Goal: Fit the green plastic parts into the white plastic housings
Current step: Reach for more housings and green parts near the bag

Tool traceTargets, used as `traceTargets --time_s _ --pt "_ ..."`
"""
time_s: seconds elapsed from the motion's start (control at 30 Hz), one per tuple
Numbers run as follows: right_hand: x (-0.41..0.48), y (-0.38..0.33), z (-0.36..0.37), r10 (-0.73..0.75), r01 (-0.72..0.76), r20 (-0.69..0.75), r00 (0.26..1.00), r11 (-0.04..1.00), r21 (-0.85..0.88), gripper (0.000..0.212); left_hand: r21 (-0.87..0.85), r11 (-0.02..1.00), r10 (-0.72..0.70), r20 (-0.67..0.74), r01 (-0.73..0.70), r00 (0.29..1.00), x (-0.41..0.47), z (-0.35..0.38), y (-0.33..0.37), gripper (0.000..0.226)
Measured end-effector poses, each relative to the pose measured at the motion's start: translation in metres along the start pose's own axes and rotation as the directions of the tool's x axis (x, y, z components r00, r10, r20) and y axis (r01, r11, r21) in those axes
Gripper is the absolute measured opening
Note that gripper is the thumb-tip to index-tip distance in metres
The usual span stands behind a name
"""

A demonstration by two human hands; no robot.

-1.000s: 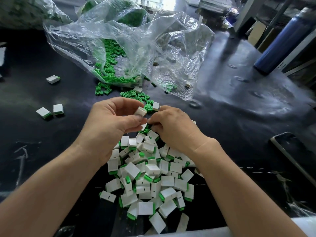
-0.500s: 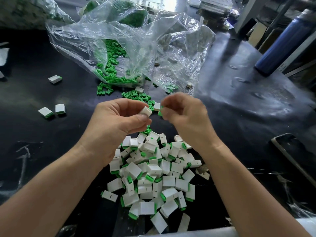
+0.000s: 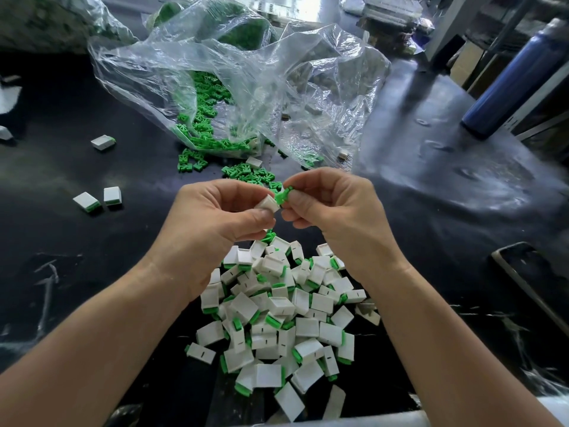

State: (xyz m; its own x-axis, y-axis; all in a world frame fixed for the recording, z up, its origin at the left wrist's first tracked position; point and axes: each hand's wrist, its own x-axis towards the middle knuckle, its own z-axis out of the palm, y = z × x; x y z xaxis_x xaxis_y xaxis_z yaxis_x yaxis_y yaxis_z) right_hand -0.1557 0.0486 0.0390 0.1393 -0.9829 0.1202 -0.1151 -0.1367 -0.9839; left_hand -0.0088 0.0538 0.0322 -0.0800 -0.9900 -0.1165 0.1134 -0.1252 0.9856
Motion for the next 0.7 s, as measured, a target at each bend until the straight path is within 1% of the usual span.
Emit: traceTargets --time_s 0.1,0.27,0.37,0.43,0.5,0.6,0.7 --pt "-0.0003 -0.0004 0.0005 -0.011 0.012 0.006 1.000 0.999 -0.035 0.018 0.014 1.000 0.024 0.005 -0.024 1.000 -0.0005 0.0002 0.0002 0.020" --pt "-0.0006 0.0016 -0.0002 -0.033 0.033 0.005 0.999 0.993 -0.112 0.018 0.041 0.999 0.036 -0.002 -0.036 0.999 -0.0014 0.0005 -0.0004 0.014" --pt "-0.0008 0.0040 -0.0004 -0.051 0.054 0.021 0.998 0.978 -0.200 0.021 0.065 0.996 0.055 -0.009 -0.054 0.998 -0.0014 0.0007 -0.0003 0.012" --pt "-0.0003 0.0039 -0.0016 -0.062 0.069 0.036 0.997 0.972 -0.227 0.022 0.075 0.995 0.073 -0.004 -0.072 0.997 -0.0021 0.0007 -0.0002 0.011" --pt "-0.0001 0.0035 -0.0030 -0.063 0.074 0.054 0.997 0.968 -0.240 0.024 0.100 0.989 0.113 0.000 -0.112 0.994 -0.0033 0.0003 -0.0004 0.014" --pt "-0.0003 0.0035 -0.0035 -0.062 0.079 0.074 0.995 0.961 -0.264 0.027 0.188 0.964 0.189 0.007 -0.187 0.982 -0.0049 0.0009 -0.0006 0.021" --pt "-0.0004 0.0025 -0.0039 -0.070 0.091 0.086 0.994 0.957 -0.275 0.028 0.158 0.968 0.196 0.021 -0.196 0.980 -0.0047 0.0017 -0.0005 0.013"
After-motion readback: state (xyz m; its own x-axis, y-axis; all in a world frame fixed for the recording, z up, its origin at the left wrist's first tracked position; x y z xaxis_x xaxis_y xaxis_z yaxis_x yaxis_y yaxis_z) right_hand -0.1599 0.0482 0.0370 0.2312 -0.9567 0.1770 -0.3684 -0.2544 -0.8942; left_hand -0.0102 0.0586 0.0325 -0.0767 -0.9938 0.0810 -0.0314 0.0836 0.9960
